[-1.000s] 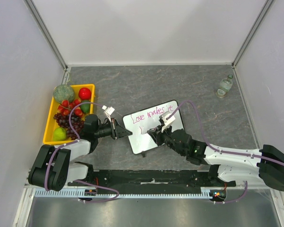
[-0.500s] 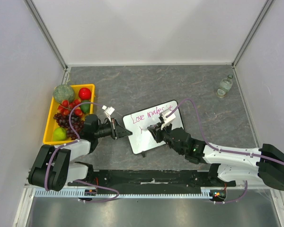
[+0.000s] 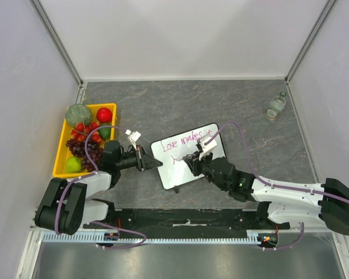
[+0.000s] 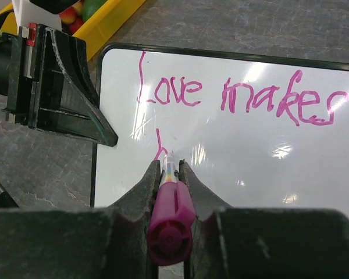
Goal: Write a sentence on the whiteboard
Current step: Write on the whiteboard with the whiteboard.
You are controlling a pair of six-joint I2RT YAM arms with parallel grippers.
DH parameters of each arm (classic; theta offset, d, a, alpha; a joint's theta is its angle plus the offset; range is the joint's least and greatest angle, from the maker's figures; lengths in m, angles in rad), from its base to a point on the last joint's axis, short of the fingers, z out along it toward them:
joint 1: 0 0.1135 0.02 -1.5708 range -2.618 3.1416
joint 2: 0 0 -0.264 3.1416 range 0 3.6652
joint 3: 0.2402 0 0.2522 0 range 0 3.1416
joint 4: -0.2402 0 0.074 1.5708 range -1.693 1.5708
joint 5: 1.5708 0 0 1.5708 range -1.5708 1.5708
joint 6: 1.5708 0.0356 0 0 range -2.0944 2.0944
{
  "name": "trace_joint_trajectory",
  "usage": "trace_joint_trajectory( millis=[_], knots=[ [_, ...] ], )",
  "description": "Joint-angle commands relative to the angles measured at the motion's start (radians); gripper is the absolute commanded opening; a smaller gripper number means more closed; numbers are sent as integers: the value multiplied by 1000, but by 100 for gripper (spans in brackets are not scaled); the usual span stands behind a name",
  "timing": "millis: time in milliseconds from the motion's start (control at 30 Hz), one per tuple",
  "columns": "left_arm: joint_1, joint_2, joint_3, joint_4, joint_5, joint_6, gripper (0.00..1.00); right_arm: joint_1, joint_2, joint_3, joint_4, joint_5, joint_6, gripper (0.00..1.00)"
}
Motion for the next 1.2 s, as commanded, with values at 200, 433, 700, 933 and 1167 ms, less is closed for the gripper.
trace_joint_trajectory(
  millis=[200,433,700,933,1167],
  knots=[
    [-2,0,17,18,-11,28,2,1,-3,-32,14,-58,20,0],
    [0,-1,17,15,-11,28,2,1,17,-29,69,-54,57,0],
    [-2,-3,15,15,-9,28,2,-27,-58,-28,94,-77,89,0],
    [-2,-3,17,13,-11,28,2,-67,-100,-29,57,-103,83,0],
    [0,-4,17,12,-9,29,2,-90,-85,-62,60,-117,100,0]
  ],
)
